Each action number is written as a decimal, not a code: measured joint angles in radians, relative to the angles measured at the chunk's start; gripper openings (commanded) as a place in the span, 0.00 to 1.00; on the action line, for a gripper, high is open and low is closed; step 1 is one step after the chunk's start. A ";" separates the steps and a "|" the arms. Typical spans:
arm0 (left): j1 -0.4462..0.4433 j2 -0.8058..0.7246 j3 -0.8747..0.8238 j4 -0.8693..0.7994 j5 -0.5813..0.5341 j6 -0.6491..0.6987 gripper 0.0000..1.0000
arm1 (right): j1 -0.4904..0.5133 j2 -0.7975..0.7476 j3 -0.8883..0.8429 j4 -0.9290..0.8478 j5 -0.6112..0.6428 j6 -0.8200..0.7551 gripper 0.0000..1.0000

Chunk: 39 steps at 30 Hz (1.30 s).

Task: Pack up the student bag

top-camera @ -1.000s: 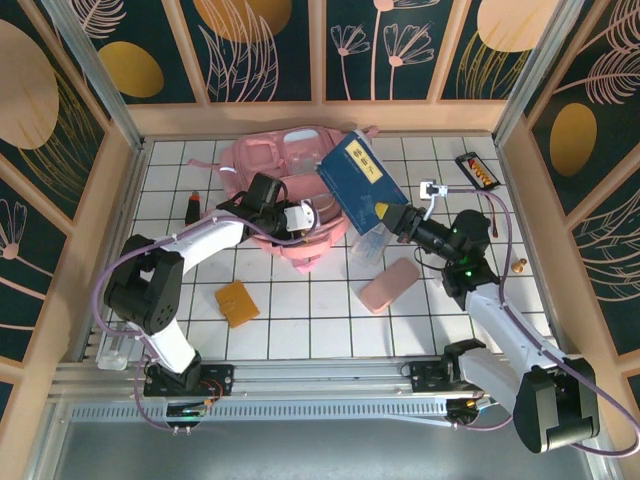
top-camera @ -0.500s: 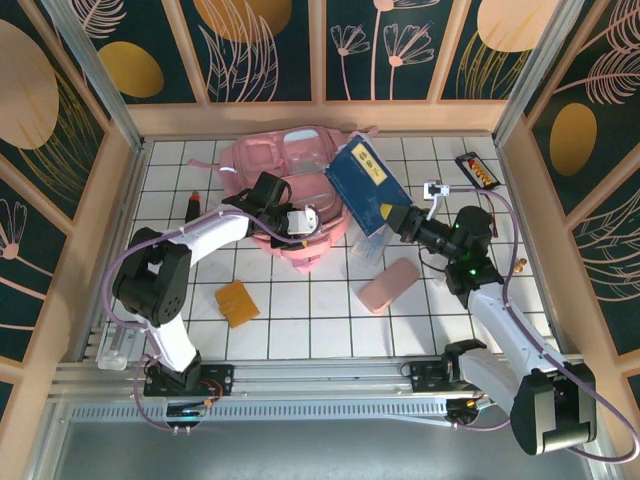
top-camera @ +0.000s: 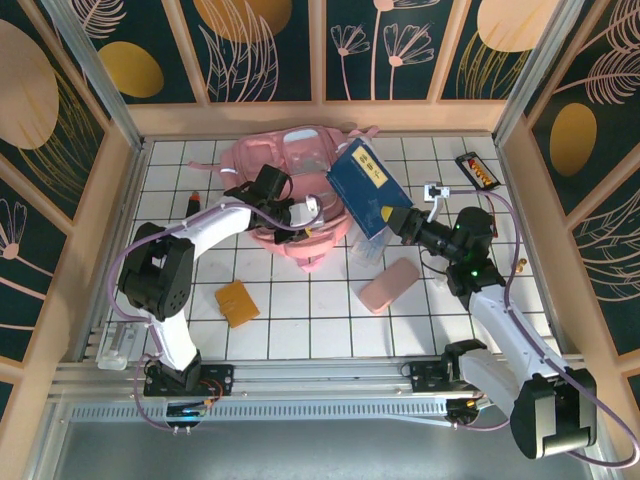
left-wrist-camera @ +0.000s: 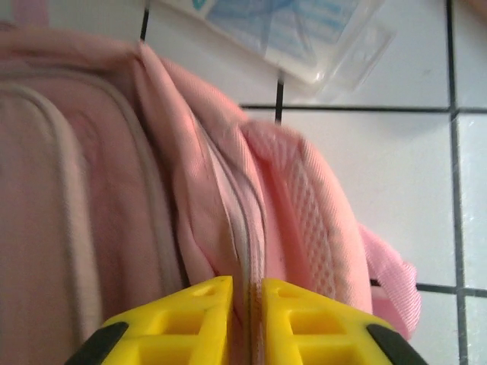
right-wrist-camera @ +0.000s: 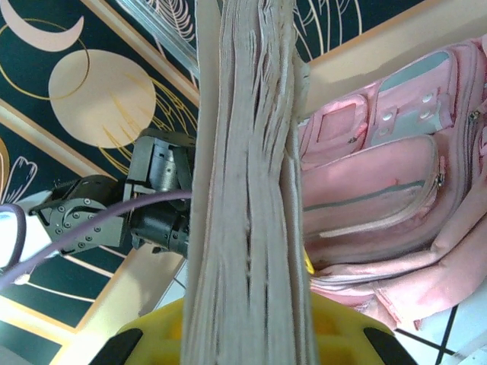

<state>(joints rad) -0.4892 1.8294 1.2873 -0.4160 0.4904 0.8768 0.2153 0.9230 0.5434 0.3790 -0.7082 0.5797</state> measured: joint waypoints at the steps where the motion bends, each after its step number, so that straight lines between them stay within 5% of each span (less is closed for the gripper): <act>1: 0.001 0.000 0.010 0.001 0.016 -0.013 0.27 | 0.000 -0.002 0.000 -0.003 0.000 -0.003 0.00; 3: 0.004 0.000 0.033 0.001 0.036 -0.032 0.29 | 0.000 -0.002 0.000 -0.013 0.005 -0.007 0.00; 5: 0.005 0.006 0.065 0.001 0.053 -0.047 0.47 | -0.001 -0.002 0.000 -0.034 0.020 -0.018 0.00; 8: 0.005 0.036 0.122 0.011 0.075 -0.076 0.54 | -0.006 -0.002 0.005 -0.073 0.042 -0.034 0.00; 19: -0.066 0.173 0.204 0.098 0.083 -0.227 0.64 | -0.111 -0.025 0.028 -0.241 0.287 -0.051 0.00; 27: -0.100 0.242 0.293 0.089 -0.034 -0.269 0.47 | -0.146 -0.025 0.028 -0.242 0.327 -0.061 0.00; 35: -0.099 0.242 0.291 0.035 -0.043 -0.274 0.56 | -0.146 -0.025 0.028 -0.242 0.322 -0.077 0.00; 39: -0.099 0.242 0.277 0.030 -0.074 -0.288 0.34 | -0.146 -0.025 0.028 -0.242 0.320 -0.077 0.00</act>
<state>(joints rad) -0.5884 2.0716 1.5642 -0.3859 0.4164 0.5888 0.0689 0.8982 0.5716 0.1368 -0.3885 0.5026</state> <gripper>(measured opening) 0.448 0.100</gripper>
